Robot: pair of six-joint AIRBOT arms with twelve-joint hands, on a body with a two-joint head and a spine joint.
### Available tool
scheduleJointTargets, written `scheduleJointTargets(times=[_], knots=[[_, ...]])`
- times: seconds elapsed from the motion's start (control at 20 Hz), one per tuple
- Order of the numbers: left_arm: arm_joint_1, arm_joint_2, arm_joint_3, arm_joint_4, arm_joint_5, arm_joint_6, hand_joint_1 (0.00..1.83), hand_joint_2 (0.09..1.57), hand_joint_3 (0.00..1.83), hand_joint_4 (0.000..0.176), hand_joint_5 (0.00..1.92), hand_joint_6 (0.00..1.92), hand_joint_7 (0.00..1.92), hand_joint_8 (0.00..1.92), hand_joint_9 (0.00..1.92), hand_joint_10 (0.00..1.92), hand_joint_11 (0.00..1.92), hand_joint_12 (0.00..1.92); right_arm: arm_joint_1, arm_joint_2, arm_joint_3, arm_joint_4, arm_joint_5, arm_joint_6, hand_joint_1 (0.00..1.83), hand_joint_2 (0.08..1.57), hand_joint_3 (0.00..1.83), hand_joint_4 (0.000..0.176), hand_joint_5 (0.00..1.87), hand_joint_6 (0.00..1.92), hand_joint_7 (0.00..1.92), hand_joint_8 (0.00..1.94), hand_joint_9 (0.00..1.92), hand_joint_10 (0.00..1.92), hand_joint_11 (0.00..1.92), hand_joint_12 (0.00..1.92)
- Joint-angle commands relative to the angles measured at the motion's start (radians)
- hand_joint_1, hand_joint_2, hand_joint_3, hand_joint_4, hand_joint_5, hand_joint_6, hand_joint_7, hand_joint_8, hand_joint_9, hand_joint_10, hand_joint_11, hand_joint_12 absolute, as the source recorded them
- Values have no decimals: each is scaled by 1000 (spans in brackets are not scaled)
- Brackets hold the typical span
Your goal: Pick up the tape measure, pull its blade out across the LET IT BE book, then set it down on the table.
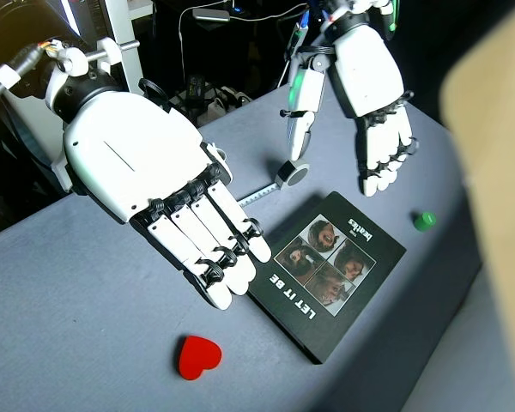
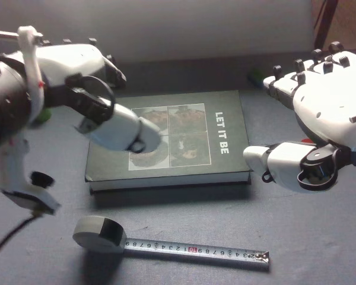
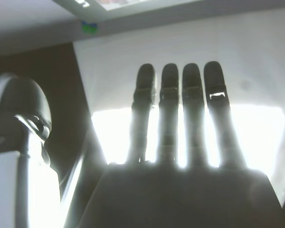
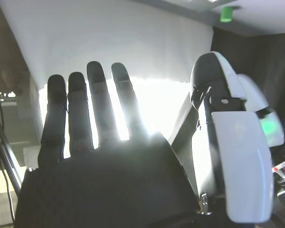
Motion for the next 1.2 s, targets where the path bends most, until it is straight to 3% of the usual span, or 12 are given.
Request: scheduleJointTargets(times=[0.0,0.05,0.15,0.25,0.35,0.4,0.5,0.65,0.85,1.05,1.15], knots=[[-18,9,8,68,20,27,741,931,0,0,370,2,300,0,272,0,68,645,17,4,-1,-105,-26,3,123,1188,2,22,181,5,214,5,133,8,0,457],[-24,22,21,56,40,72,786,945,0,0,359,0,301,1,273,1,68,647,17,4,-1,-105,-27,3,123,1194,3,21,182,4,220,4,140,7,0,500],[-17,50,32,58,61,75,922,974,5,0,377,7,291,0,276,2,77,653,13,4,-1,-105,-24,1,123,1206,4,20,186,2,236,4,160,7,0,582],[15,74,54,155,177,-35,1008,1003,5,0,394,4,346,5,322,6,119,667,12,4,-1,-105,-18,1,110,1238,12,19,185,1,234,1,163,5,0,572],[93,99,78,430,292,-415,1075,996,0,0,417,8,375,10,348,11,158,680,13,4,-1,-105,-18,1,97,1264,11,17,210,7,263,7,193,10,0,630],[152,114,92,597,344,-701,1035,1058,4,0,402,1,375,2,343,2,186,662,13,4,-1,-105,-18,1,126,1260,2,15,237,8,279,4,227,11,0,725],[251,143,109,927,406,-1147,1023,1074,6,0,417,6,388,5,346,3,198,659,12,4,-1,-105,-14,0,136,1258,1,16,228,2,262,2,212,3,0,705],[366,201,110,1398,414,-1671,1050,1089,1,0,475,12,423,4,385,8,238,632,12,4,-1,-105,-14,-5,138,1258,0,17,222,0,252,0,204,3,0,688],[541,263,96,1756,361,-2107,1061,1093,0,0,504,7,439,3,436,10,245,618,13,4,-1,-105,-16,-11,156,1252,0,16,218,0,252,0,204,2,0,682],[776,260,88,1809,102,-2244,1060,1097,2,0,517,9,456,7,445,9,260,618,16,4,-1,-105,-11,-10,181,1241,0,15,233,4,287,6,238,8,0,767],[890,223,99,1814,-32,-2296,1057,1103,2,0,572,4,495,8,462,5,285,604,17,4,-1,-105,-10,-10,246,1208,0,12,273,9,336,8,277,10,0,830]])
